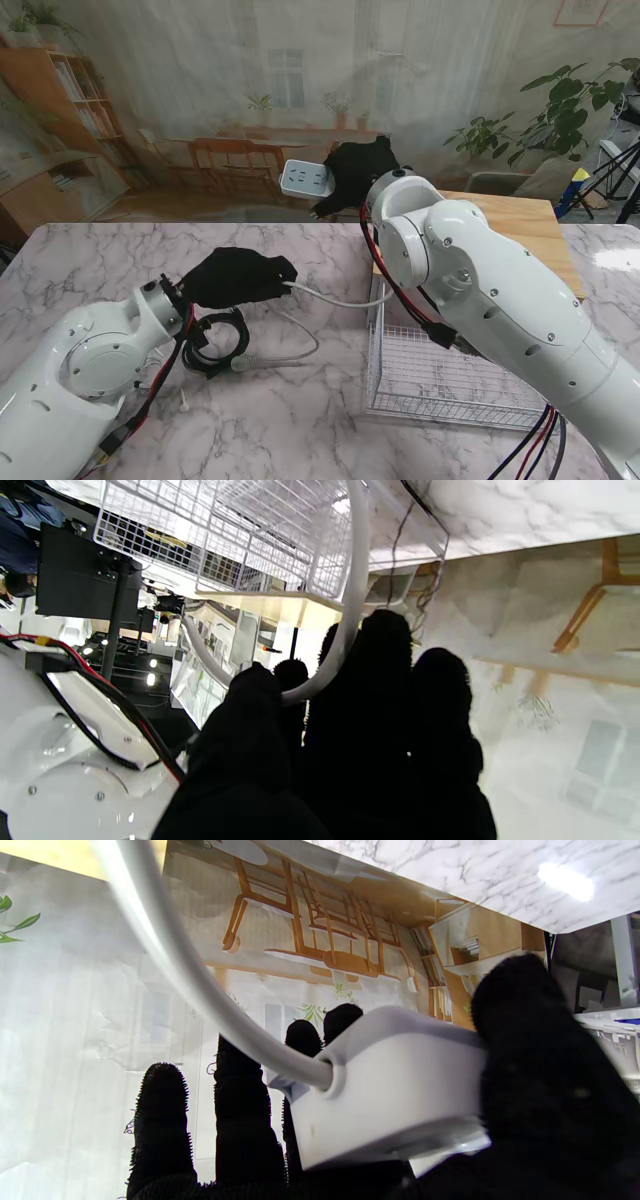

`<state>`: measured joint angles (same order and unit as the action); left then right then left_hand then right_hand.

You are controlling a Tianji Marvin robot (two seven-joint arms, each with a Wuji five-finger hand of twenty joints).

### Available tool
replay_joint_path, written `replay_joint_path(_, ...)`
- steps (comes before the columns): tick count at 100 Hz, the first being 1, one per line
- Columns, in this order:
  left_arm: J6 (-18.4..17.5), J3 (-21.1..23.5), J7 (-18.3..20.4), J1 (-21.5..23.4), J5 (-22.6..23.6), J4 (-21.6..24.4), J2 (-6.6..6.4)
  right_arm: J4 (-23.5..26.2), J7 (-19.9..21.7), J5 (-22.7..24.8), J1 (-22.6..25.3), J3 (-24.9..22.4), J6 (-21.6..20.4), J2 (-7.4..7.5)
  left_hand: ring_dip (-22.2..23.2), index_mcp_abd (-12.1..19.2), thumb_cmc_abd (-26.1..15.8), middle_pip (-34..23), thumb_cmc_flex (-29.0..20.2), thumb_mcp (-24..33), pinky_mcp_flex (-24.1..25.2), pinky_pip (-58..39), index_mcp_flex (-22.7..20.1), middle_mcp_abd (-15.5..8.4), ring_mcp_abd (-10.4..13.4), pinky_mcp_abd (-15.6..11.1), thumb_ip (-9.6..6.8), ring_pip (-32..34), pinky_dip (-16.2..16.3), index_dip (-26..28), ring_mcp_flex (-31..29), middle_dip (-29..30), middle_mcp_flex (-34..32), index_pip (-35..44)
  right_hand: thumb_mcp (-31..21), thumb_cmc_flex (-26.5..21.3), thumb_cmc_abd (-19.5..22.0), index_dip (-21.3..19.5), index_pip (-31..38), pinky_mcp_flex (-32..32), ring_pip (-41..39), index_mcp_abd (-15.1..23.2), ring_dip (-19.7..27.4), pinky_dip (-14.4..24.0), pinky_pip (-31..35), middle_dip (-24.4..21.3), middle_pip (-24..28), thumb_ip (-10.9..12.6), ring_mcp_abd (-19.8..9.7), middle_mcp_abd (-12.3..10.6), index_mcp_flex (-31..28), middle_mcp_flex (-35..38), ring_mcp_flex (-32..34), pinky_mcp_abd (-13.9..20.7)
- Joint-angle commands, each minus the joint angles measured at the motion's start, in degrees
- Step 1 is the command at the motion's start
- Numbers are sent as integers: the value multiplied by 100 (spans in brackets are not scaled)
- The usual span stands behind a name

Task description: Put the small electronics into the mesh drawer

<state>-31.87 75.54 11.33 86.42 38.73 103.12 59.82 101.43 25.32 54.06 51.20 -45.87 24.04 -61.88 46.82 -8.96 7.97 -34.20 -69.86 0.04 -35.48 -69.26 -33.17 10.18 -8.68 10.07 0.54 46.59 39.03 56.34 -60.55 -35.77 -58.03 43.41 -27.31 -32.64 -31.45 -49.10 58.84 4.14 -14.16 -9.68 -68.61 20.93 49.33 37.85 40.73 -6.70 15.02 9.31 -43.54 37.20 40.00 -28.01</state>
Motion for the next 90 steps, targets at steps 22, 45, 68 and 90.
replay_joint_path(22, -126, 376, -166, -12, 78, 361, 29, -156, 50, 218, 216, 107, -148, 47, 309, 189, -80, -396, -321, 40, -111, -282, -34, 92, 303, -397, -35, 460, 295, -56, -285, -345, -219, 14, -2154, -800, 1354, -33, 346, -29, -357, 636, -118, -21, -57, 113, 136, 163, -76, -134, -689, 171, 196, 20)
replay_joint_path(45, -119, 619, -117, -297, 165, 533, 23, -166, -111, -5, 293, 188, -111, 28, 381, 280, -36, -428, -327, 94, -94, -315, -62, 53, 332, -418, -78, 542, 351, -130, -259, -428, -206, -12, -2164, -795, 1353, -33, 349, -34, -363, 631, -129, -14, -60, 142, 134, 164, -77, -132, -684, 193, 211, 16)
replay_joint_path(68, -7, 747, 59, -636, 310, 483, -12, 6, -185, -35, 493, 25, -152, 31, 402, 335, -34, -408, -315, 118, -81, -294, -60, 30, 329, -446, -82, 548, 369, -159, -240, -457, -194, 0, -2166, -805, 1343, -27, 352, -45, -365, 611, -135, -9, -68, 167, 139, 168, -77, -133, -692, 208, 220, 14)
replay_joint_path(90, 113, 658, 191, -1015, 464, 365, -36, 10, -250, -166, 563, 81, -260, 28, 427, 412, -32, -418, -290, 126, -86, -288, -54, -17, 360, -487, -81, 559, 394, -179, -244, -496, -207, 21, -2197, -804, 1314, -23, 355, -38, -377, 580, -144, -2, -66, 197, 159, 177, -81, -137, -721, 259, 248, 16)
